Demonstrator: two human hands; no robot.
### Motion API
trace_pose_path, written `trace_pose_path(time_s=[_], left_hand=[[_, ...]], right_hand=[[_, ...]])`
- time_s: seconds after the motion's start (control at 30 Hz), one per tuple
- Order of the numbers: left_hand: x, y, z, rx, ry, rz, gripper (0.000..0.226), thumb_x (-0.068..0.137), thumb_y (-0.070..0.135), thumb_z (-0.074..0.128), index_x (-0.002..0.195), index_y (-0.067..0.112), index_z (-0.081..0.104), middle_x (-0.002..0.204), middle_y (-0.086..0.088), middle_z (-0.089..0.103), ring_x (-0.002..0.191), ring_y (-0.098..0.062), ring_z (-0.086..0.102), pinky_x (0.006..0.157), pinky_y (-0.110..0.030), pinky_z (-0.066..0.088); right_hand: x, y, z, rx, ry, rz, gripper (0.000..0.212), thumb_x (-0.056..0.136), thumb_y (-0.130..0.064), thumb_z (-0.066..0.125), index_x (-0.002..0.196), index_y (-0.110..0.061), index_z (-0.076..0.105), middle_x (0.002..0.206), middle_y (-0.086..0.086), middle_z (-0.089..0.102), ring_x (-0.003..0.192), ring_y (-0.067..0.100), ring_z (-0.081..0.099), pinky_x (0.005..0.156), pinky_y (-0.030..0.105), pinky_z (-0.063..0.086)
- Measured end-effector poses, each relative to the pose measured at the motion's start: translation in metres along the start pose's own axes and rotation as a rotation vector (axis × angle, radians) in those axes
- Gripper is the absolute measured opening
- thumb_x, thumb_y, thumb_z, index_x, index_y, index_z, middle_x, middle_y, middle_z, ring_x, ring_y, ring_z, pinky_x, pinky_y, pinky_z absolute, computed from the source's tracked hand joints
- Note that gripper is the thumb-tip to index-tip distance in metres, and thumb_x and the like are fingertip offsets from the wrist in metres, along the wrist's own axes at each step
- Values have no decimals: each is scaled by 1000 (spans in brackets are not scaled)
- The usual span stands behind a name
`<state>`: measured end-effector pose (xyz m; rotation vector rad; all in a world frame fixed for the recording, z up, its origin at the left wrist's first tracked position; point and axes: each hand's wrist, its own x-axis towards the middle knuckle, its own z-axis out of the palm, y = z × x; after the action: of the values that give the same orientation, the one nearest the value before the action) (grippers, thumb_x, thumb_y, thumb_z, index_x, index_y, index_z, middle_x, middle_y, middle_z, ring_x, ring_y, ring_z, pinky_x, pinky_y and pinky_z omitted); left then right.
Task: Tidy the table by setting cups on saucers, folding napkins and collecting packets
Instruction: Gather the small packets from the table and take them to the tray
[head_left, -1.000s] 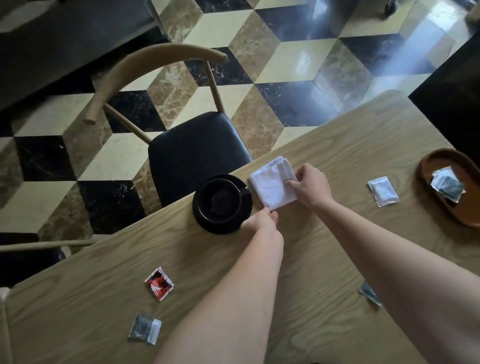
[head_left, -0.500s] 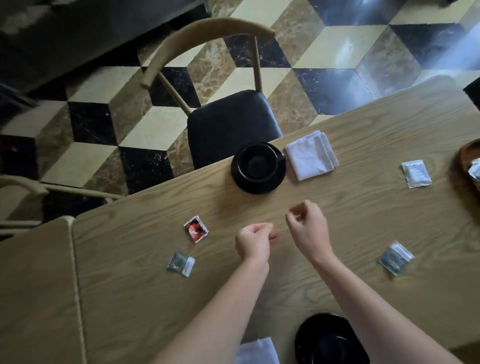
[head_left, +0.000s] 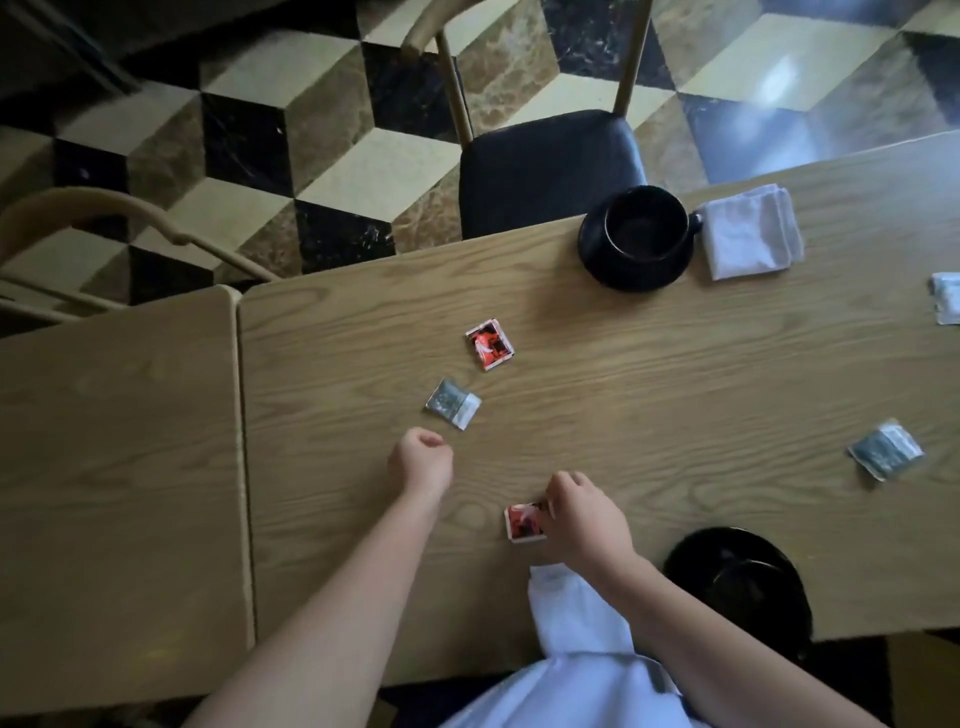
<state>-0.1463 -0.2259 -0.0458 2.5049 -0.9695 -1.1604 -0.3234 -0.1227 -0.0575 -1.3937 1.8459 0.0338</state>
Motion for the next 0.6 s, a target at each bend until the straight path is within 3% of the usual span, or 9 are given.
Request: trace_pose_path(time_s=[0.07, 0.17, 0.23, 0.43, 0.6], left_hand=[[6, 13, 2, 266, 40, 264, 24, 79, -3, 59, 93, 14, 67, 106, -11, 66, 96, -33, 62, 82, -36, 48], [15, 28, 2, 617, -4, 774, 30, 80, -3, 54, 101, 16, 66, 105, -9, 55, 98, -32, 52, 77, -40, 44], [25, 35, 0, 777, -77, 948, 31, 83, -2, 52, 106, 14, 65, 109, -10, 53, 103, -32, 49, 81, -44, 46], [43, 49, -5, 1112, -139, 1145, 22, 92, 13, 51, 112, 15, 61, 116, -8, 55, 115, -31, 48, 88, -42, 43], [48, 59, -6, 1249, -92, 1086, 24, 88, 9, 55, 111, 13, 59, 120, -9, 54, 116, -31, 47, 89, -40, 41]], right_hand=[[-5, 2, 8, -85, 34, -81, 24, 92, -39, 58, 101, -17, 53, 107, 2, 54, 101, 27, 56, 71, 37, 47], [-6, -2, 12, -162, 45, -178, 24, 90, -31, 59, 108, -17, 56, 111, 4, 54, 103, 28, 54, 75, 40, 49], [-5, -5, 11, -211, 40, -212, 24, 88, -26, 60, 110, -17, 58, 110, 5, 54, 103, 30, 53, 76, 42, 49], [-4, -7, 11, -319, 25, -221, 27, 85, -16, 57, 112, -18, 56, 112, 6, 51, 103, 31, 49, 73, 39, 43], [-5, -11, 12, -326, 34, -215, 32, 81, -8, 56, 112, -16, 55, 114, 6, 51, 106, 29, 47, 77, 37, 44]])
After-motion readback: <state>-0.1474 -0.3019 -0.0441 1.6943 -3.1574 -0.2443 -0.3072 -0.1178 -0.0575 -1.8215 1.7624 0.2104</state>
